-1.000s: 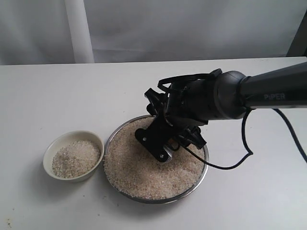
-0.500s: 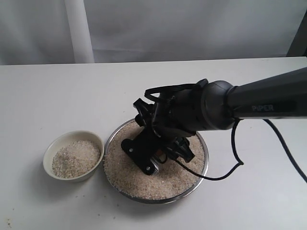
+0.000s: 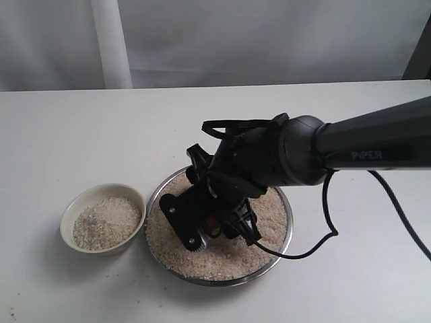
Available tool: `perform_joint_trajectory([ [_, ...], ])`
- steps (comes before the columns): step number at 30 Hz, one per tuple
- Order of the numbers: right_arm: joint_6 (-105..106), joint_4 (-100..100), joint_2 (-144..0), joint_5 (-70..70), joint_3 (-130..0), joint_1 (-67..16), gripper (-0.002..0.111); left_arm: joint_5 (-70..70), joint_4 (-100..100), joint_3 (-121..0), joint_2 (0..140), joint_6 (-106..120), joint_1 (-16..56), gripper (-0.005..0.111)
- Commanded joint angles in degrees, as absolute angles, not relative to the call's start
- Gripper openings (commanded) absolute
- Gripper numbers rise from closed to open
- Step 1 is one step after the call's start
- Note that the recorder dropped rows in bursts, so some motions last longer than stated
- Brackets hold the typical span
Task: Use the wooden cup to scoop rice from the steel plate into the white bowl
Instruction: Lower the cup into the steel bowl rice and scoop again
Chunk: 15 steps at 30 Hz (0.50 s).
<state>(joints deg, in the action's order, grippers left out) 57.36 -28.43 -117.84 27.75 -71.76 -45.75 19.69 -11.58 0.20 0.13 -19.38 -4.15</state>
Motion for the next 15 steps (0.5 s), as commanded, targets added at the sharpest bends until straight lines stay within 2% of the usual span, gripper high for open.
perform_joint_trajectory([
  [1,57.2,-22.2,-117.8,27.0,-72.1,-46.2,0.000,19.3,-11.3,0.0,0.0,-19.5,-4.0,0.000],
  [6,57.2,-17.1,-117.8,27.1,-72.1,-45.9,0.000,19.3,-11.3,0.0,0.0,-19.5,-4.0,0.000],
  [15,61.9,5.0,-117.6,27.2,-72.1,-41.0,0.000,19.3,-11.3,0.0,0.0,-19.5,-4.0,0.000],
])
